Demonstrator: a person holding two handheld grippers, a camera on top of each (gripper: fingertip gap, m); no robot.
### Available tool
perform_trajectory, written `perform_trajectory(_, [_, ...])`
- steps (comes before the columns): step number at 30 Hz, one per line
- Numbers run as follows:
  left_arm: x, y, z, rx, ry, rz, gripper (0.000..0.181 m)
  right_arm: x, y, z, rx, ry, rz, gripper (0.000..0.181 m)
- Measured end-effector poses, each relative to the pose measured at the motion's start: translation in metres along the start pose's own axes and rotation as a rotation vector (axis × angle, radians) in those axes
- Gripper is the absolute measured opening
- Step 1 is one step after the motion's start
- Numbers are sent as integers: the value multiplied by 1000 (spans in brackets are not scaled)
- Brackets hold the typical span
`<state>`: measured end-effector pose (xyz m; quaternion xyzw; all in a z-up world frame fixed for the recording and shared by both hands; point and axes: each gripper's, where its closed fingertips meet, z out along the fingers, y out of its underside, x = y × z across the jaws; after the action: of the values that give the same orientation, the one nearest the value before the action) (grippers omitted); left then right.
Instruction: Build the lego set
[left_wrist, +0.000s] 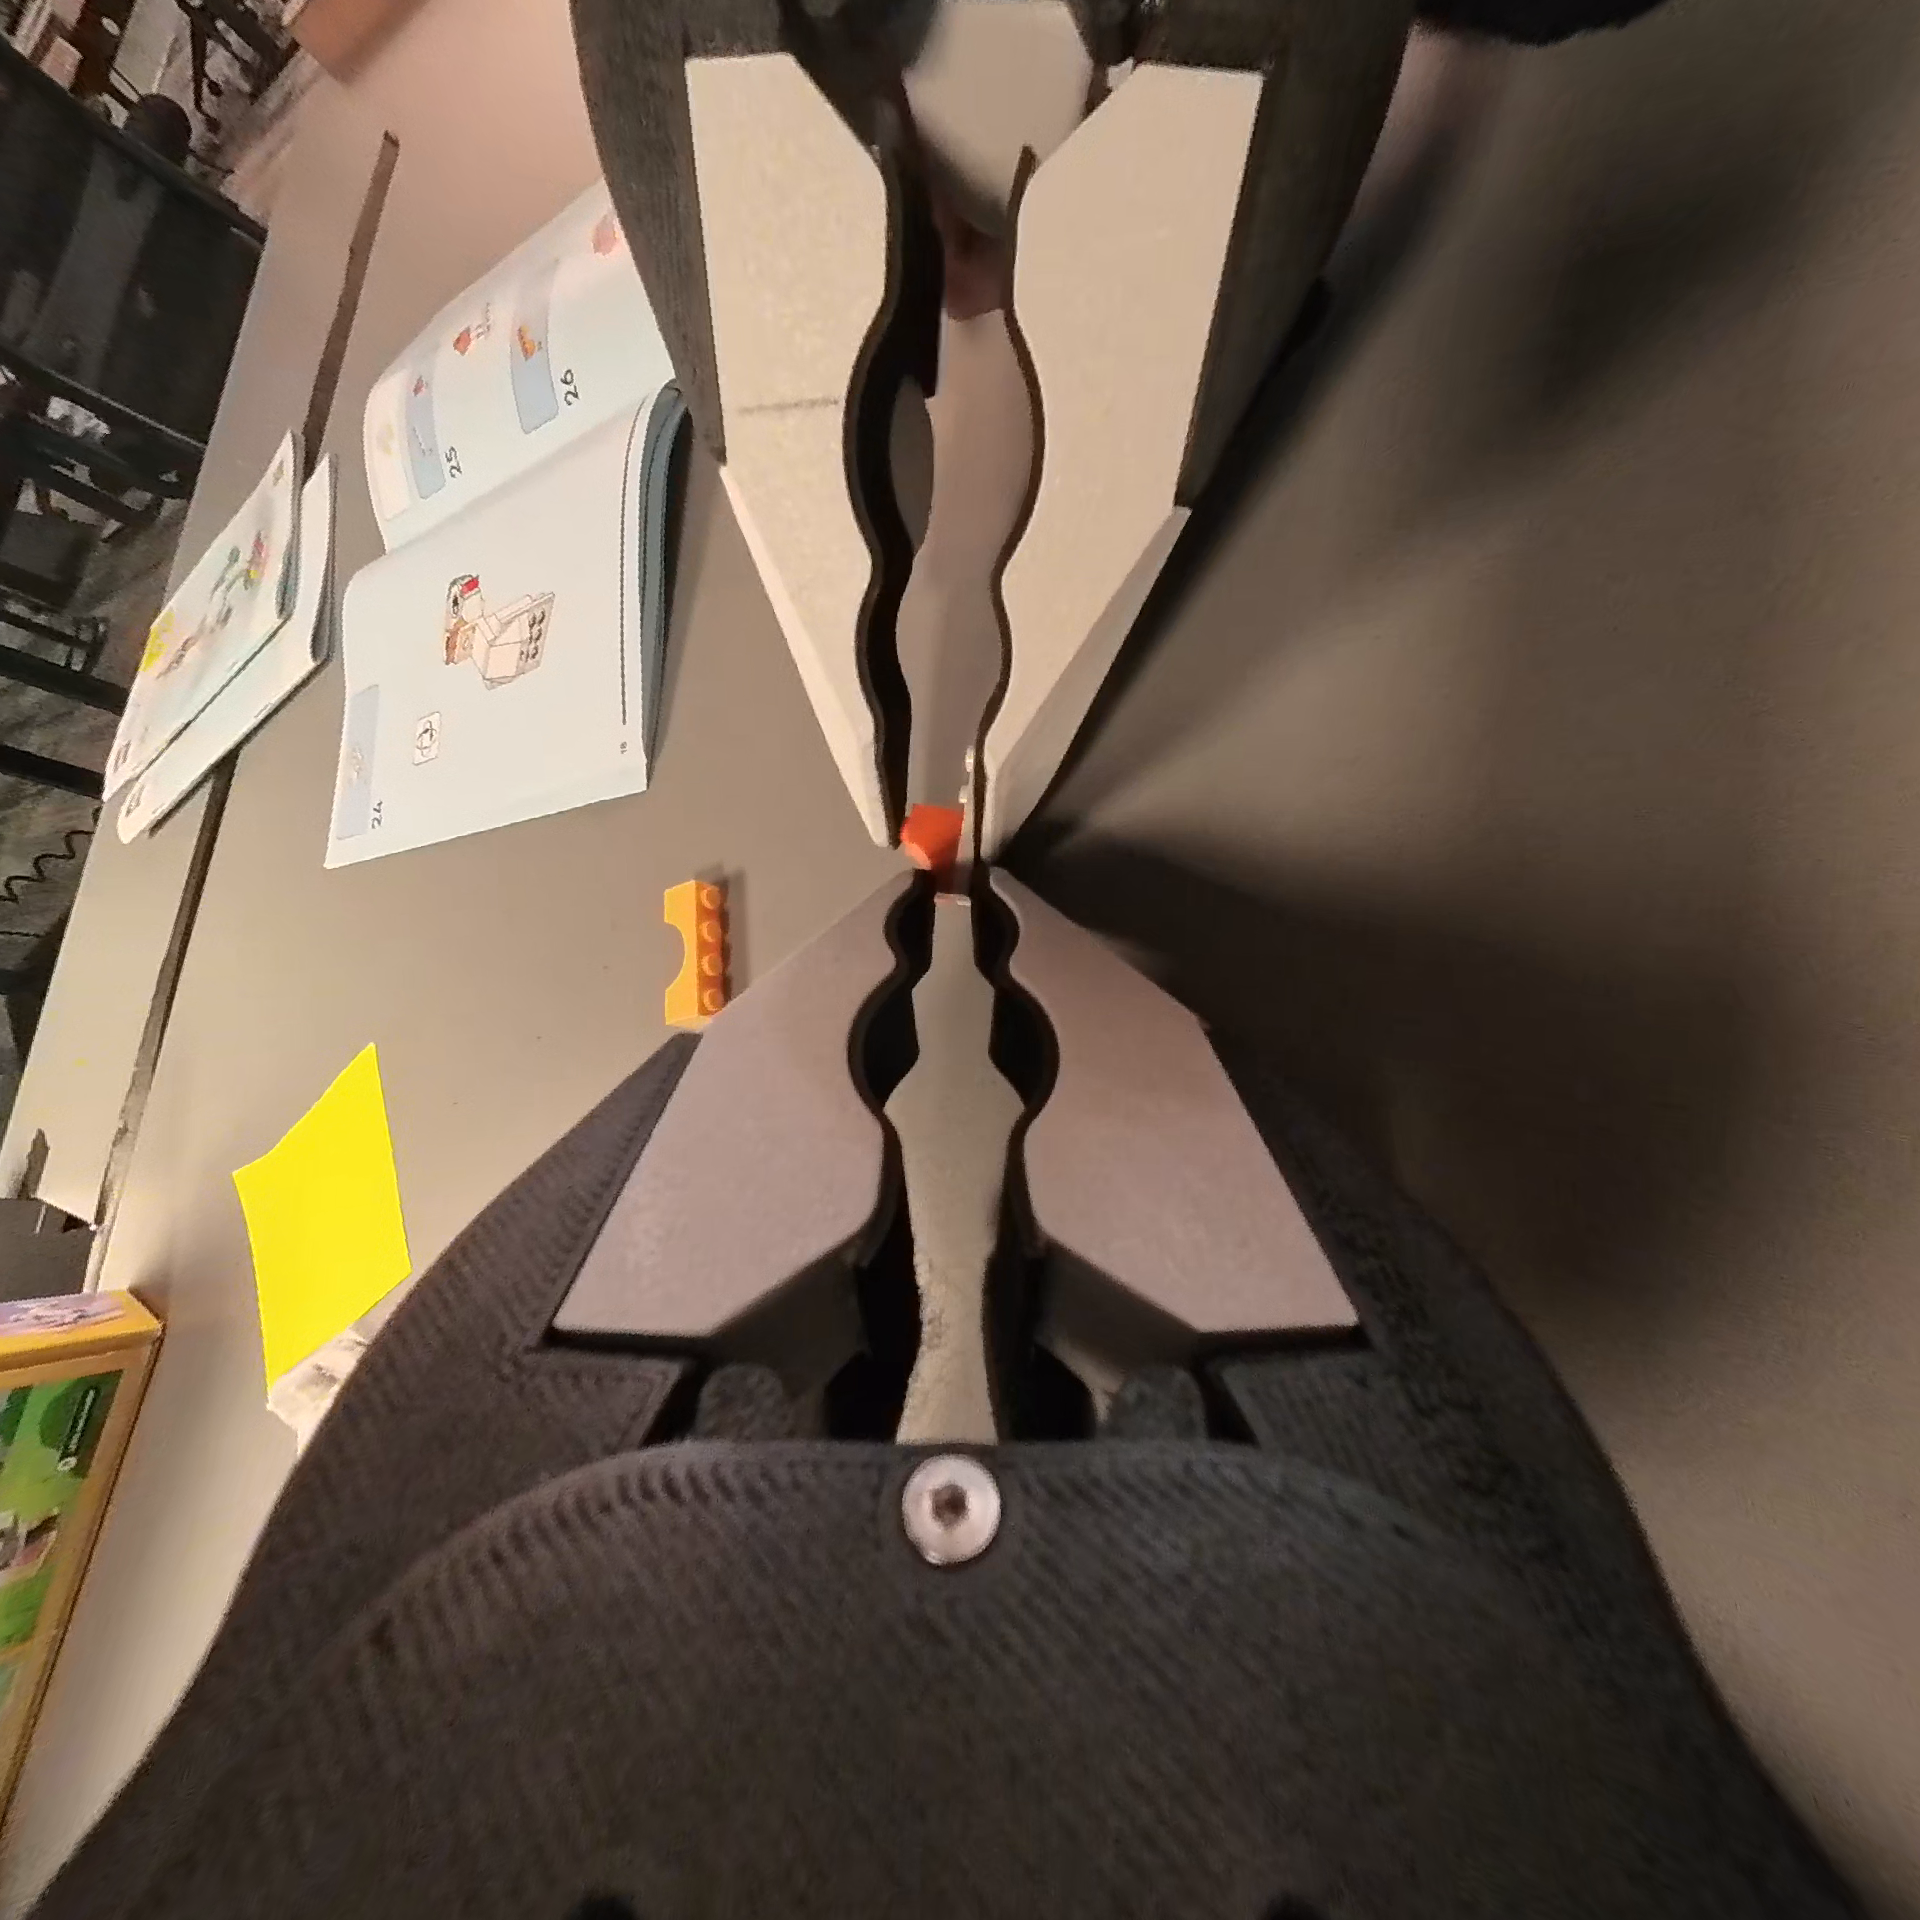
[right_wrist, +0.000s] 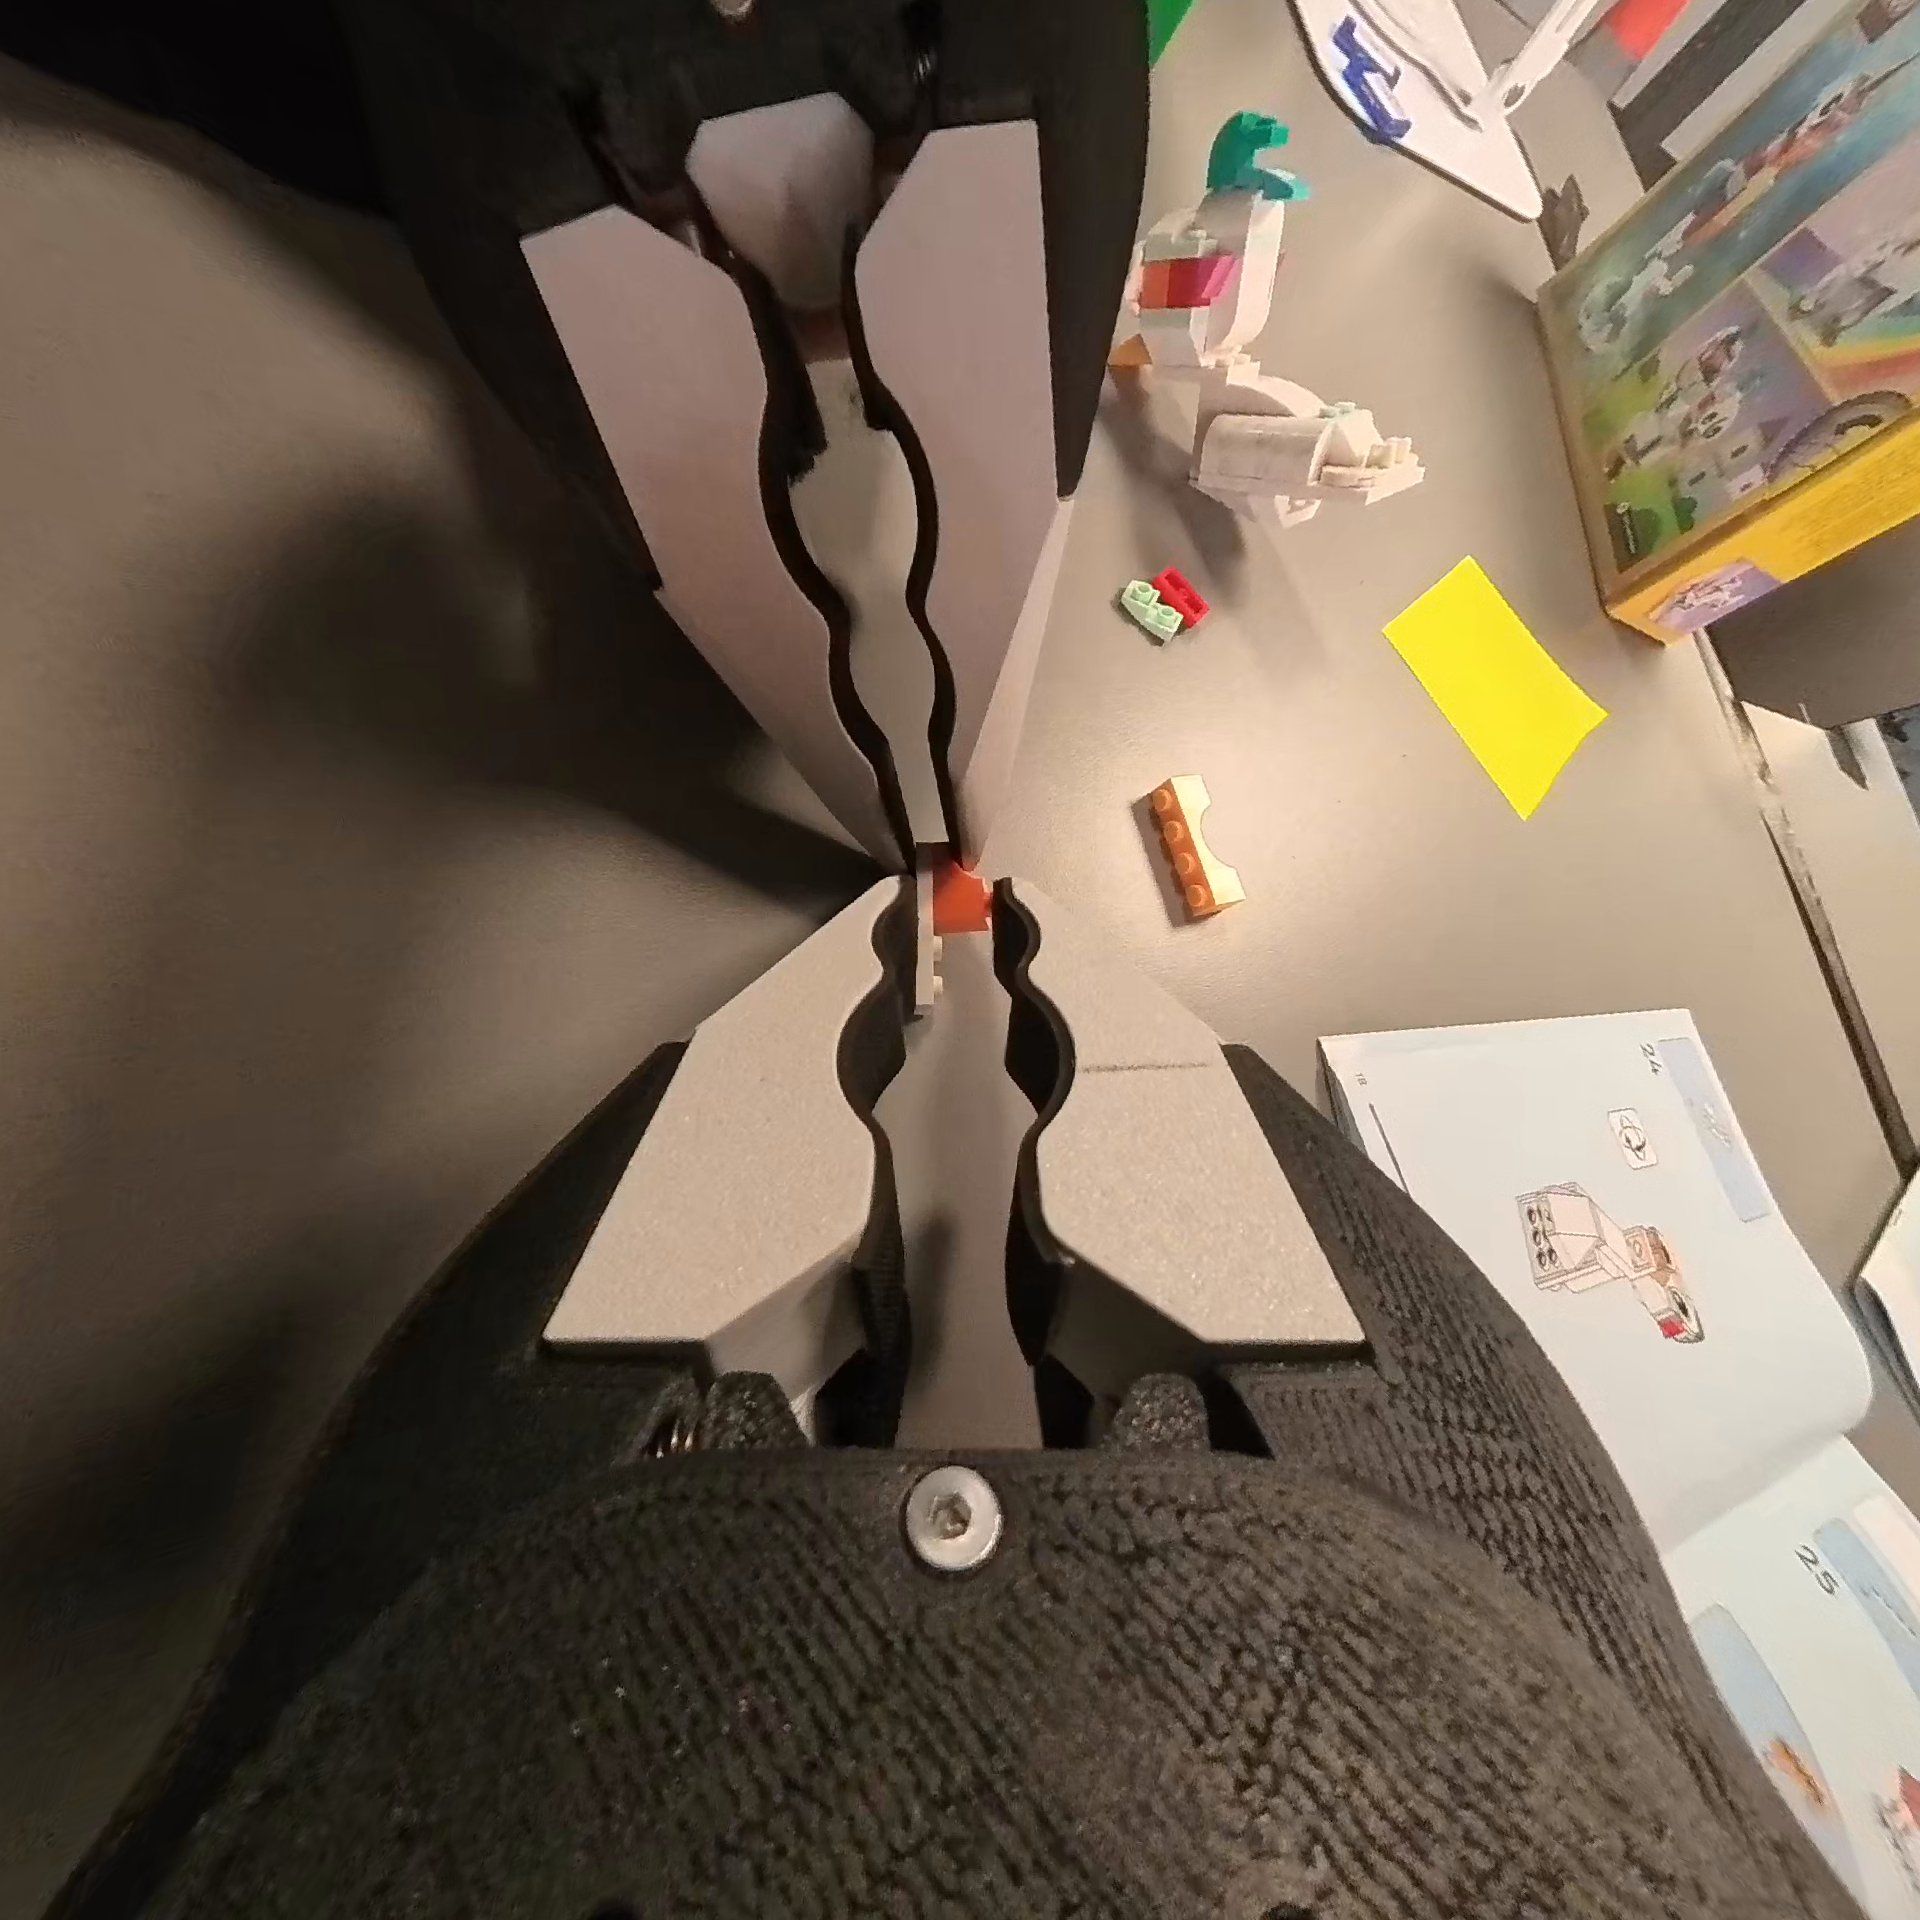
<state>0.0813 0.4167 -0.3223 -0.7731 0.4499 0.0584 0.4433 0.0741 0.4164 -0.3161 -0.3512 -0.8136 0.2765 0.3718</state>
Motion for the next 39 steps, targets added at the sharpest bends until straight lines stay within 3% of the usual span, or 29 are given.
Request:
perform_trajectory(3, [-3, -1, 0, 16, -21, -12, 6, 4, -1, -1, 18, 33, 0, 12])
perform_trajectory(6, [-5, -2, 0, 26, -42, 13, 6, 7, 1, -6, 14, 72, -12, 24])
perform_trajectory(12, [-13, -7, -4, 68, -82, -2, 6, 8, 6, -11, -6, 130, -131, 3])
perform_trajectory(19, [-15, -3, -5, 70, -81, -39, 8, 13, 3, -10, -64, 254, -374, 2])
perform_trajectory(26, [-16, -1, -4, 40, -98, 4, 7, 12, 3, -9, -65, 246, -364, 2])
perform_trajectory(31, [-16, -4, -6, 56, -115, 71, 7, 10, 3, -11, -15, 180, -225, 2])
perform_trajectory(39, [-8, -3, -5, 101, 7, -9, 6, 1, 6, -9, 0, 82, -122, 2])
